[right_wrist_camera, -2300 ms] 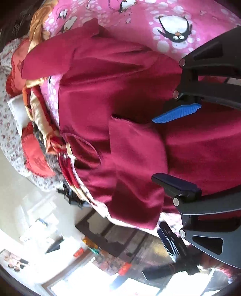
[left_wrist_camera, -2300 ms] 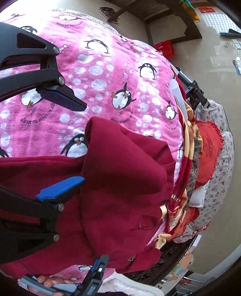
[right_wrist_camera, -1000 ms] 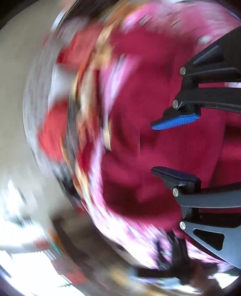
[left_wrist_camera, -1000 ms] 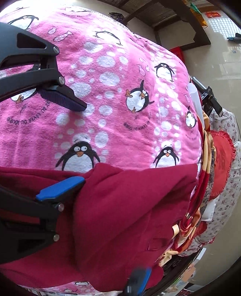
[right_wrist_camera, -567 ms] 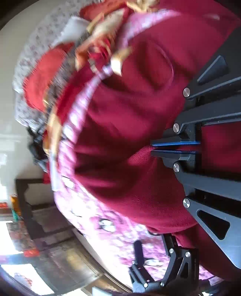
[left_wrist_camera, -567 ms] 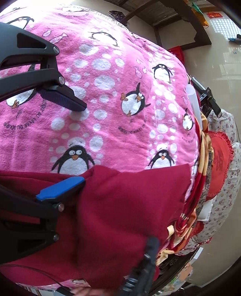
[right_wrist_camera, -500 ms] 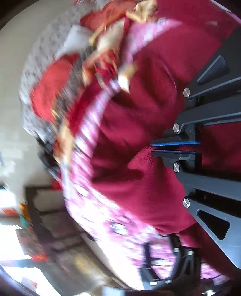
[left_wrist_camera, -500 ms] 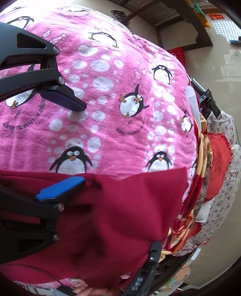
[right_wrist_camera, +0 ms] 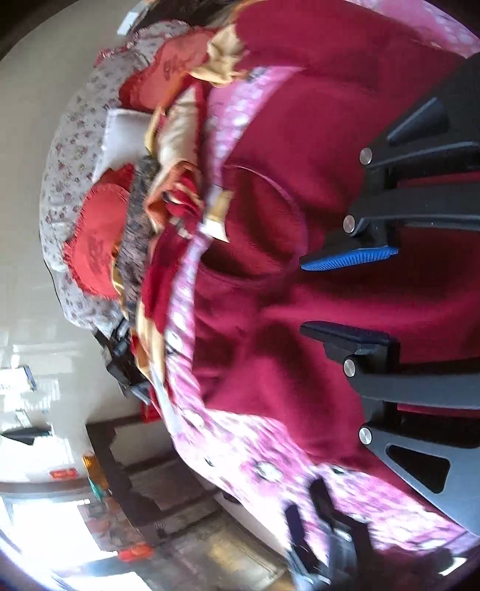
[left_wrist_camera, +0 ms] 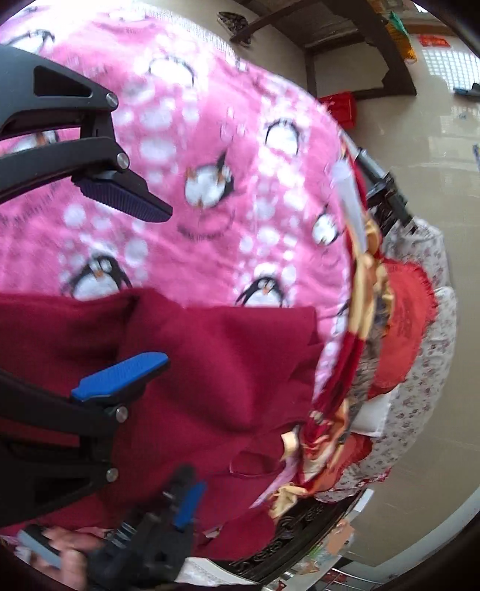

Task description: Fold small clothes

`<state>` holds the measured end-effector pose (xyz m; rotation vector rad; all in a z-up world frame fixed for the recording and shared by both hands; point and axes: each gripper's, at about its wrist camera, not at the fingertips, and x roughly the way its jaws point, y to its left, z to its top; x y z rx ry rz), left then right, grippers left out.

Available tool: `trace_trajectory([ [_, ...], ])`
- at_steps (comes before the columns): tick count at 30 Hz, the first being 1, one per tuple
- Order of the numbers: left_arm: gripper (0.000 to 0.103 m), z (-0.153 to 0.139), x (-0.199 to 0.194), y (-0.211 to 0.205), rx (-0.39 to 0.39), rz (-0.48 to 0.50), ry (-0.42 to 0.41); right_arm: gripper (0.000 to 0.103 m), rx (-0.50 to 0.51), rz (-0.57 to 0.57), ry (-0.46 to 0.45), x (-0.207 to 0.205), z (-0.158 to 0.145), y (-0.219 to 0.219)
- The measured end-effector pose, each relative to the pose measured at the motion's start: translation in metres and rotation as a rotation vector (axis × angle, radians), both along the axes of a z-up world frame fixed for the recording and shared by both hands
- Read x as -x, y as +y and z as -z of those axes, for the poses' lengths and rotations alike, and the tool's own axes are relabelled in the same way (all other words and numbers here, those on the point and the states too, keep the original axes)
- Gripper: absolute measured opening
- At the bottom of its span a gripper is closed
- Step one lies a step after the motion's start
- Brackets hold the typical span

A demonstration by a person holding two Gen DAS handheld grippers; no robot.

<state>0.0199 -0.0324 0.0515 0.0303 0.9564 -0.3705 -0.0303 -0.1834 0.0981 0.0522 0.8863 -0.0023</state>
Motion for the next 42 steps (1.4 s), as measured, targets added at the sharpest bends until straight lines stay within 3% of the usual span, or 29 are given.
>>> trace_trajectory([
  [3,0.077,0.027,-0.009,-0.017,-0.083,0.005,0.083,0.007,-0.005,0.029,0.137,-0.003,0.031,-0.006],
  [4,0.077,0.028,-0.006,-0.019,-0.094,0.005,0.051,0.007,-0.026,0.036,0.141,0.001,0.029,-0.009],
  [7,0.077,0.023,-0.001,-0.022,-0.122,0.035,0.027,0.007,-0.070,0.080,0.059,0.023,0.000,-0.030],
  [12,0.077,-0.003,-0.001,-0.019,-0.077,0.003,-0.045,0.013,0.082,0.308,-0.075,0.076,-0.041,-0.088],
  [15,0.077,-0.013,-0.007,-0.025,-0.041,-0.005,-0.064,0.028,0.118,0.438,-0.064,0.094,-0.041,-0.129],
  [18,0.077,-0.008,-0.014,-0.043,-0.056,0.009,-0.065,0.029,0.079,0.429,0.058,0.087,-0.018,-0.143],
  [19,0.077,-0.005,-0.014,-0.049,-0.068,0.014,-0.061,0.021,0.082,0.414,0.076,0.084,-0.013,-0.141],
  [20,0.077,0.000,-0.015,-0.054,-0.084,0.020,-0.048,0.005,0.107,0.402,0.081,0.082,-0.010,-0.136],
  [21,0.077,0.006,-0.016,-0.058,-0.099,0.028,-0.030,0.001,0.138,0.398,0.070,0.086,-0.011,-0.132],
  [27,0.077,0.026,-0.013,-0.061,-0.097,0.018,0.018,0.000,0.146,0.435,-0.054,0.091,-0.037,-0.138],
  [31,0.077,0.028,-0.010,-0.065,-0.125,0.024,0.002,0.000,0.194,0.470,-0.021,0.078,-0.014,-0.149],
  [34,0.077,0.020,-0.011,-0.065,-0.119,0.027,0.002,0.000,0.168,0.482,-0.010,0.080,-0.002,-0.156],
  [39,0.077,-0.003,0.000,-0.063,-0.074,0.025,-0.068,0.007,0.035,0.507,-0.061,0.103,-0.024,-0.166],
  [42,0.077,-0.007,0.002,-0.077,-0.070,0.056,-0.075,0.010,0.038,0.501,-0.091,0.101,-0.037,-0.163],
])
